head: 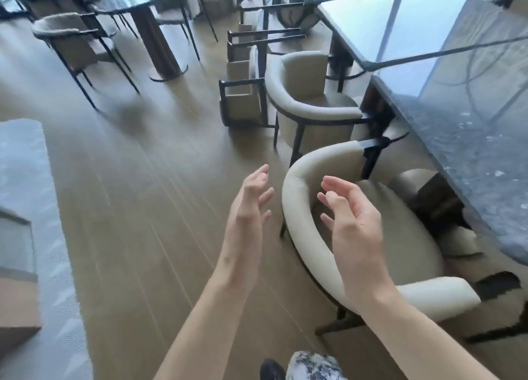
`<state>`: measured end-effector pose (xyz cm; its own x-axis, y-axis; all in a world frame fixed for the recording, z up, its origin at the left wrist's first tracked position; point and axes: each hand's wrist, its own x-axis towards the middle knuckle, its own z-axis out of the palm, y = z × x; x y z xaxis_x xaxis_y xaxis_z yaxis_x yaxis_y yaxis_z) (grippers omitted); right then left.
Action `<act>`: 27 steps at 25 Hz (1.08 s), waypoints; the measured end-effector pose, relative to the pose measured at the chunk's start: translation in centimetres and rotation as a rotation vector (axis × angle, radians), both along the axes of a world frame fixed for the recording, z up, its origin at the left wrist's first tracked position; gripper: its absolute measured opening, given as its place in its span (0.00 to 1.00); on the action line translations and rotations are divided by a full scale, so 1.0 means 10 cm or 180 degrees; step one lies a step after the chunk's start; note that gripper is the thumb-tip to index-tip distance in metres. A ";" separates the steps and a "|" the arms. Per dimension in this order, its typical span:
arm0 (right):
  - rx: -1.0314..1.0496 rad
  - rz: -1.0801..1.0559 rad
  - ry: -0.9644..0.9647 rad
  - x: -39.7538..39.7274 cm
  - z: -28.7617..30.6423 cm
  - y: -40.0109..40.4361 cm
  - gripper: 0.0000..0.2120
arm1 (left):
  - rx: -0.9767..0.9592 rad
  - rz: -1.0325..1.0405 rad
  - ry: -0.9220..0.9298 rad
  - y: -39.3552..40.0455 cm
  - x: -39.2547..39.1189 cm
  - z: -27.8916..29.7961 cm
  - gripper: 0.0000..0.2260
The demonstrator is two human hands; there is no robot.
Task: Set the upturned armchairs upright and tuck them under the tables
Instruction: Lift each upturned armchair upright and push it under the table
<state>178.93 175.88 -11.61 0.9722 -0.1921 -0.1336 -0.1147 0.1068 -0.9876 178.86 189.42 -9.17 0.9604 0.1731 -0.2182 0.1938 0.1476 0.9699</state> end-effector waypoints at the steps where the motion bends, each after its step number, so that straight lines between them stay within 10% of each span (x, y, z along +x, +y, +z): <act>1: 0.0016 -0.0061 0.0003 0.12 0.02 0.15 0.14 | 0.0012 -0.0073 0.0006 0.16 0.17 0.02 0.30; 27: 0.0142 -0.0330 -0.0078 4.92 0.23 2.81 0.22 | 0.0097 -0.0407 -0.0281 3.05 5.13 0.25 0.23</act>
<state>228.17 203.98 -9.27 0.9506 -0.2861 -0.1208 -0.0766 0.1608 -0.9840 230.19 219.95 -6.68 0.9903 0.0535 -0.1286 0.1230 0.0974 0.9876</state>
